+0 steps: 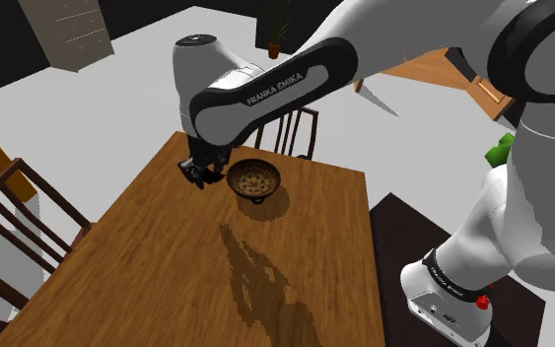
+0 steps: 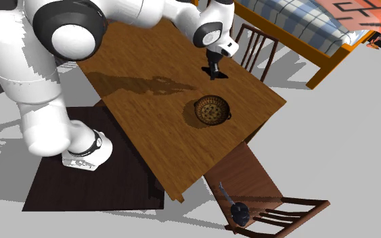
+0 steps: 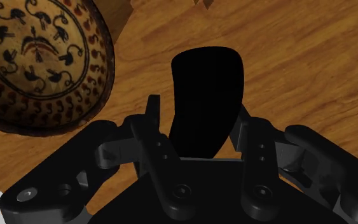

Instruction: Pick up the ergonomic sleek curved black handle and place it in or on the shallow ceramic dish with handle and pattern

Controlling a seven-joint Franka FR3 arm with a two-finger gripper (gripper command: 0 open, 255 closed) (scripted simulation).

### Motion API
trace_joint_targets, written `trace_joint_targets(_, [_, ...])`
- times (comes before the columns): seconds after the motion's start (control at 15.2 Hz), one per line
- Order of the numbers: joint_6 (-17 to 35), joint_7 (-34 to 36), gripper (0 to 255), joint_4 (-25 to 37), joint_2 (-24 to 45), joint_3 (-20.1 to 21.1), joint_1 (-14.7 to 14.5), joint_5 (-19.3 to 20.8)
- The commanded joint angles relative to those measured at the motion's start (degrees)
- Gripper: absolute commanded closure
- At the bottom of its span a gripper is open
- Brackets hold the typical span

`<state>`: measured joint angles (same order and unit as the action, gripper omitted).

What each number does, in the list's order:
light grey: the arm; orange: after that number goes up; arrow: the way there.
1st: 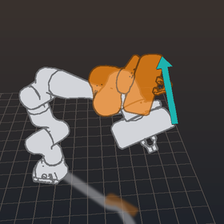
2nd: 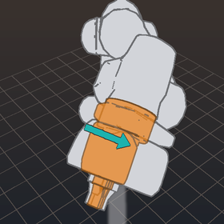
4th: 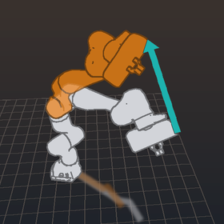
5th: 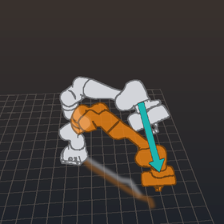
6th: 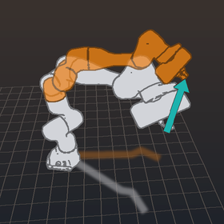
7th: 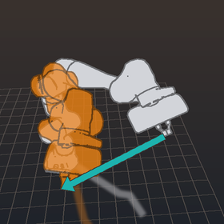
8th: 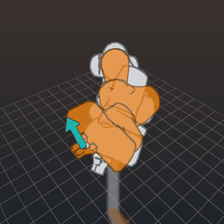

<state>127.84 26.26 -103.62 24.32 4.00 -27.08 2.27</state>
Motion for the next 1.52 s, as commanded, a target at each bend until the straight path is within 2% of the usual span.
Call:
trace_joint_targets(0.0, [1.3,-1.9,255,-3.5,-2.2,-0.4,1.4,-0.3])
trace_joint_targets(0.66, [6.7,-14.1,255,-18.5,-11.9,-3.8,9.4,-2.0])
trace_joint_targets(1.45, [15.1,-14.0,255,-19.9,-4.9,-3.9,9.4,-1.9])
